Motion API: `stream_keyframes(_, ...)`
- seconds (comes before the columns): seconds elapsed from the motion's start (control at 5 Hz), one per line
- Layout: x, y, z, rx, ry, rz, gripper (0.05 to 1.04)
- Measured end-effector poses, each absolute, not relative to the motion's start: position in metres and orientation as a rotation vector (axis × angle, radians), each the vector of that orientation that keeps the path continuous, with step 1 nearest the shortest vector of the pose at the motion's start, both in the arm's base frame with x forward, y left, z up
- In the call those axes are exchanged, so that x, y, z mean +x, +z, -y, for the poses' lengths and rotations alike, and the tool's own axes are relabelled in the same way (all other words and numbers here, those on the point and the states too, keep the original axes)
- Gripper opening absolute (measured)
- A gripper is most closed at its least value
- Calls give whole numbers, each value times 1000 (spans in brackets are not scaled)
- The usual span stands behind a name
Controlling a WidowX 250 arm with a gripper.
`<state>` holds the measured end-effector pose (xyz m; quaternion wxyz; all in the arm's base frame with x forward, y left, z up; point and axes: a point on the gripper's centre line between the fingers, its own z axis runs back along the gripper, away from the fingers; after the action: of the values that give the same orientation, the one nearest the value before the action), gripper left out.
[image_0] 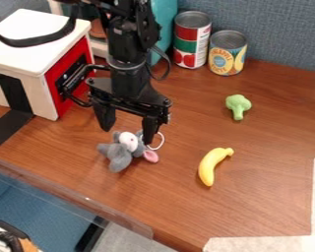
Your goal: Moved the banana on the right side top of the drawer
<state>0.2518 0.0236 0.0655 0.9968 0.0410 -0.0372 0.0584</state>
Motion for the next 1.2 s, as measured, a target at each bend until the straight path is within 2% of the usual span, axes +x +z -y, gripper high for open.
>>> stream_keyframes(0.2,250,58,-21,78,126,48,1000)
stream_keyframes(0.4,257,43,14,58,91,41,1000)
stream_keyframes(0.8,278,21,64,14,38,110,1000)
stream_keyframes(1.0,286,11,64,36,87,156,1000)
stream_keyframes(1.2,297,7,67,14,133,220,1000)
